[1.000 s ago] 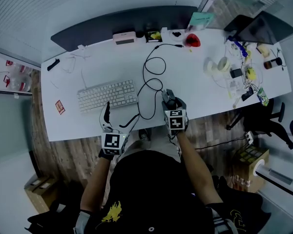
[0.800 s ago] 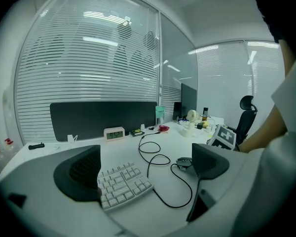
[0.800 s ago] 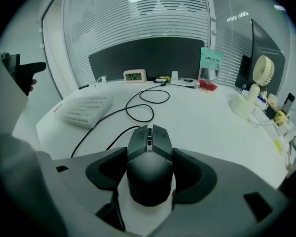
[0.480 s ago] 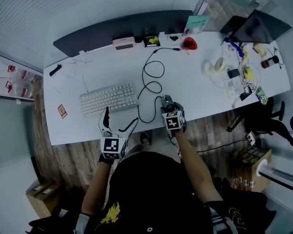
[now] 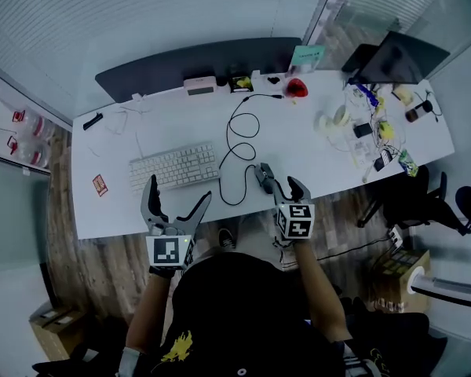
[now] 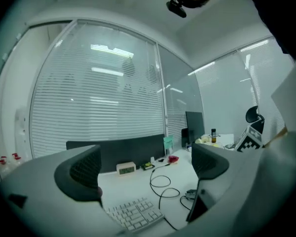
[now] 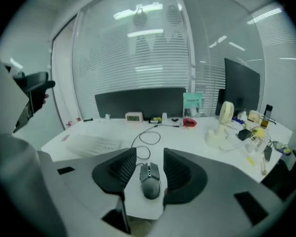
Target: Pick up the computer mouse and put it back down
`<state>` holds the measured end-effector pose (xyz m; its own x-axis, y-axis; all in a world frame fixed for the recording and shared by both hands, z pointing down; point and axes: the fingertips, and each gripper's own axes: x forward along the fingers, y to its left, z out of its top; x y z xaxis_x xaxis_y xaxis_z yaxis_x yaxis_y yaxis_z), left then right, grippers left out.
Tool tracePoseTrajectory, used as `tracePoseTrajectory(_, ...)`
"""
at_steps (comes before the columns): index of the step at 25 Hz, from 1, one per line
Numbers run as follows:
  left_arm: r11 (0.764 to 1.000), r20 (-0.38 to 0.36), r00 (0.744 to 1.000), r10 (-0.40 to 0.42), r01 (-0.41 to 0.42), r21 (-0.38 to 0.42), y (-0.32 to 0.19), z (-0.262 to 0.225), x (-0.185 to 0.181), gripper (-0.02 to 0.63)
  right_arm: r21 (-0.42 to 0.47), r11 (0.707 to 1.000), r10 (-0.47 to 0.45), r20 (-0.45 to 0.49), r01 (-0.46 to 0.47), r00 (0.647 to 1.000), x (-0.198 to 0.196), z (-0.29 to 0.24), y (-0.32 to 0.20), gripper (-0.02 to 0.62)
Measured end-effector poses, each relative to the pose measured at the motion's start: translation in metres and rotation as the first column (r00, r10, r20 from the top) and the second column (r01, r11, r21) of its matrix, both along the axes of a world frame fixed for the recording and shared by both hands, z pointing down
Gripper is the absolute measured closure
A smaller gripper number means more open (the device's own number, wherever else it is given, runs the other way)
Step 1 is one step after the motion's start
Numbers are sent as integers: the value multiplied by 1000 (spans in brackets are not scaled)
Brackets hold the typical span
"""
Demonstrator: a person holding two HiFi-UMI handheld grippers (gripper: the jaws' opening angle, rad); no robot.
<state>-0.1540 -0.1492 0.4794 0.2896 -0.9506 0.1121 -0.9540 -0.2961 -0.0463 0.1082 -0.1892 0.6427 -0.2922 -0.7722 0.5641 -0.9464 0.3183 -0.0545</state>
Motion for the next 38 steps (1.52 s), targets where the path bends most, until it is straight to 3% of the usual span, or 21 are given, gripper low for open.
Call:
tracePoseTrajectory(2,998,-2,1000,-17,17,59,7,-25,-6,28,72,997,17,42,-20,999,6,-46,8,440)
tracePoseTrajectory(4,993,-7,1000,-24,25,115,13,-49,-10,50,164,986,31,70,-42,997,12,-94,15,512)
tracePoseTrajectory(7,983,-3,999,-34,34,179,24,-76,-14,124,290,955,34,105,-63,994,17,-157,25,576)
tracePoseTrajectory(14,975,-4,999,-35,35,221,39,-93,-18,402,443,895,6,96,-48,995,13,-229,41,580)
tracePoseTrajectory(21,972,-26,999,-40,45,232,40,-103,-18,592,533,846,-58,83,5,995,2,-265,45,580)
tracePoseTrajectory(27,975,-28,1000,-2,8,224,26,-109,6,592,585,810,-91,59,40,994,-6,-290,47,580)
tracePoseTrajectory(33,974,-74,997,26,-9,227,27,-123,11,592,586,809,-103,53,52,993,-16,-297,55,581)
tracePoseTrajectory(36,979,-6,1000,28,-26,202,29,-113,2,592,583,811,-98,51,50,994,-16,-298,56,581)
tracePoseTrajectory(38,982,1,1000,16,-16,188,30,-109,-5,592,579,814,-93,53,45,994,-15,-298,57,581)
